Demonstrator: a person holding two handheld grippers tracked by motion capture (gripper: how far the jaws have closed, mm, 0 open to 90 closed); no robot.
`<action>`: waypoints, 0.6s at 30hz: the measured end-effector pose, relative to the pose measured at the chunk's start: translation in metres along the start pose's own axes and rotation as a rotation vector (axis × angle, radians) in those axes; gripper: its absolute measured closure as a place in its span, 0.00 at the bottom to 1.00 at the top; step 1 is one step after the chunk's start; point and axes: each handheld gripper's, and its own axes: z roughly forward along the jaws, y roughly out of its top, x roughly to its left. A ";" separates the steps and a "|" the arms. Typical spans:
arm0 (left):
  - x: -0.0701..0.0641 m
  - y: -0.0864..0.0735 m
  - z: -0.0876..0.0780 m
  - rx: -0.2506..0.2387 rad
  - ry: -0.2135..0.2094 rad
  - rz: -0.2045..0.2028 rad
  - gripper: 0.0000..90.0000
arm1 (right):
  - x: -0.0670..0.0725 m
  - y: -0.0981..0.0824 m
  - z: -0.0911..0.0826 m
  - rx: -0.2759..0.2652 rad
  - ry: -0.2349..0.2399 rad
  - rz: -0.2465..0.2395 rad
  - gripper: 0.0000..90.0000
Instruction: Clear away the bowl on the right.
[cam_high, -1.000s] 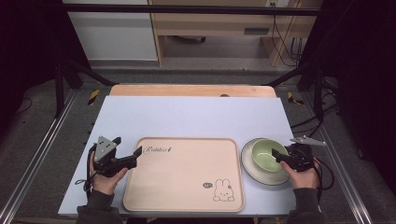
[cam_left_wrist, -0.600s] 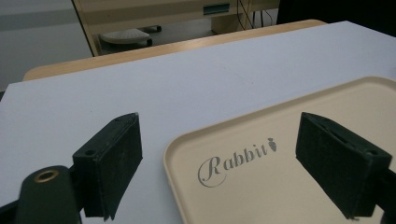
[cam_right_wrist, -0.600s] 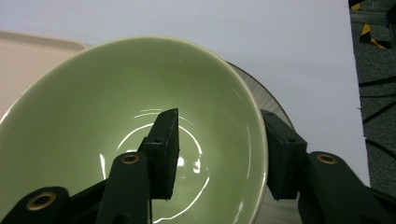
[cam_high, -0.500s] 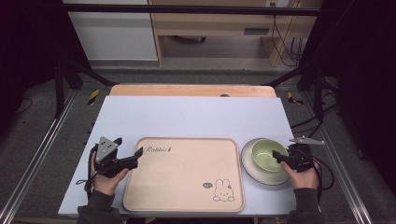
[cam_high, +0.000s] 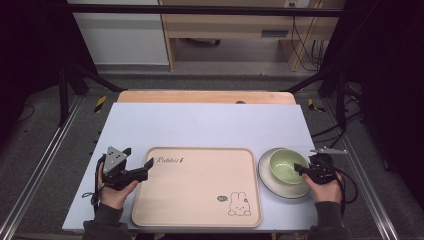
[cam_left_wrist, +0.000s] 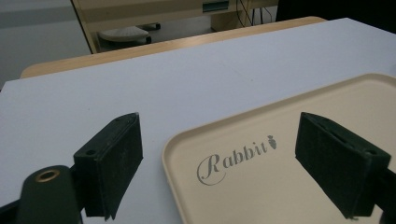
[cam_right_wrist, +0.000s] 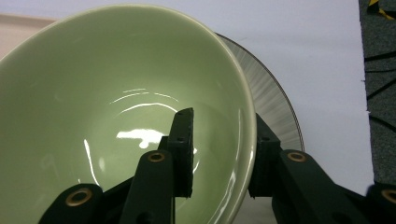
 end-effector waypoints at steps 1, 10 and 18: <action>0.000 0.000 0.000 0.000 0.000 0.001 0.16 | 0.000 0.000 0.000 0.006 -0.001 0.006 0.77; 0.000 0.000 0.000 0.000 0.001 0.001 0.16 | -0.003 -0.001 0.002 0.031 -0.003 0.017 0.83; -0.001 0.000 0.002 0.003 0.000 0.000 0.16 | -0.004 0.000 0.003 0.049 0.005 0.039 0.86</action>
